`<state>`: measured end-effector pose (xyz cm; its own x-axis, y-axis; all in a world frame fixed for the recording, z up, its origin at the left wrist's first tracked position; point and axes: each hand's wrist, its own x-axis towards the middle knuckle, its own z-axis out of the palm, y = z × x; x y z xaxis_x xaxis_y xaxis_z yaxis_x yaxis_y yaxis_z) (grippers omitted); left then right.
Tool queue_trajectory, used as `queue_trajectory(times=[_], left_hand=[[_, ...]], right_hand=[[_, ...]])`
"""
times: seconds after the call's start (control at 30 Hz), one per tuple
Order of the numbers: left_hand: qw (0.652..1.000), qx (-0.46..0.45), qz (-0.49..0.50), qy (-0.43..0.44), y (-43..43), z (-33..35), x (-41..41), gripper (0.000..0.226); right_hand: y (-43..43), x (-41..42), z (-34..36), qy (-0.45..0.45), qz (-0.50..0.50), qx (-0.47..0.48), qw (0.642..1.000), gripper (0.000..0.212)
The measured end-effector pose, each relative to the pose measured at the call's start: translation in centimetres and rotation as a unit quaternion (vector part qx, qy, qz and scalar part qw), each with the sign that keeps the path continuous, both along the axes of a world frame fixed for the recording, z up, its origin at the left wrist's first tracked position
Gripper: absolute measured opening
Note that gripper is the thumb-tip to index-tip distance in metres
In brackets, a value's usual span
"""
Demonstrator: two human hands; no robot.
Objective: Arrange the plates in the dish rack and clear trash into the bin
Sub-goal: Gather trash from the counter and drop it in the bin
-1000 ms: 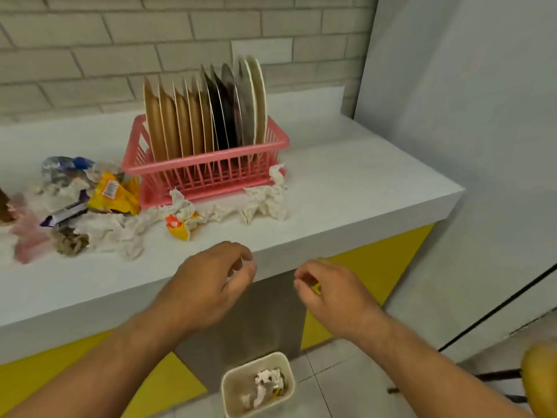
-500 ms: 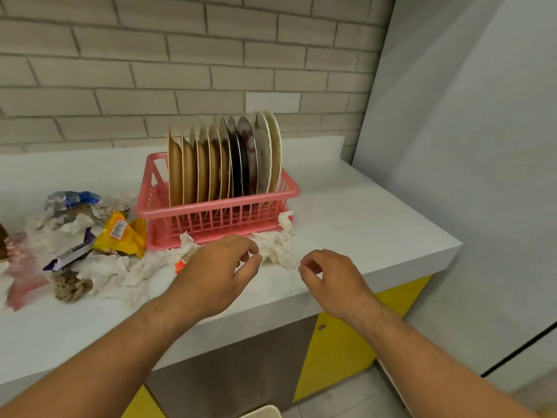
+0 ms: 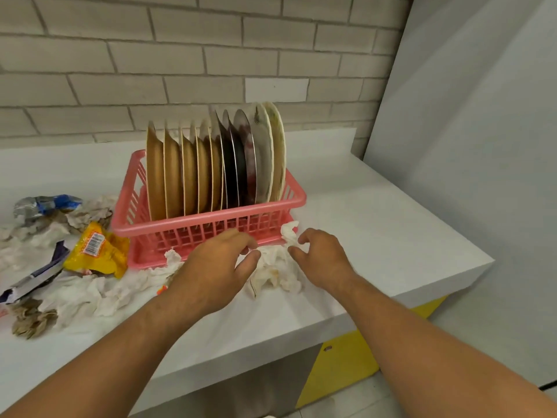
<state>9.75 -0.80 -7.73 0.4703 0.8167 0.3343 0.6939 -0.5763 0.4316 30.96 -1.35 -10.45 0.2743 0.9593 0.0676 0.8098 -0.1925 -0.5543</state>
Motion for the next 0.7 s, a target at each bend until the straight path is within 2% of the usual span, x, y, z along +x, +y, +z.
queue_trajectory(times=[0.1, 0.2, 0.3, 0.43, 0.53, 0.6, 0.7], left_hand=[[1.000, -0.006, 0.026, 0.003, 0.7, -0.1, 0.7, 0.021], [0.998, -0.016, 0.053, 0.005, 1.2, -0.2, 1.6, 0.022], [0.997, -0.024, 0.066, 0.014, 1.6, -0.4, 2.6, 0.024], [0.997, -0.026, 0.068, 0.031, 2.3, -1.0, 3.9, 0.026], [0.997, -0.025, 0.053, 0.051, 2.8, -1.5, 5.2, 0.026], [0.996, -0.025, 0.034, 0.080, 3.2, -1.8, 6.3, 0.029], [0.985, -0.052, 0.005, 0.165, 3.9, -2.5, 7.9, 0.045]], right_hand=[[2.6, 0.4, -0.6, 0.020, -0.011, -0.006, 1.000, 0.037], [4.0, 0.9, -1.4, -0.033, 0.012, -0.005, 0.999, 0.030], [4.2, 1.7, -1.8, -0.080, 0.042, 0.035, 0.995, 0.015], [3.9, 4.1, -0.8, 0.015, 0.041, 0.060, 0.997, 0.016], [3.2, 6.7, 0.2, 0.048, 0.027, 0.074, 0.996, 0.008], [2.6, 8.1, 0.6, 0.038, 0.041, 0.085, 0.995, 0.013], [1.7, 9.2, 0.6, 0.022, 0.064, 0.060, 0.996, 0.027]])
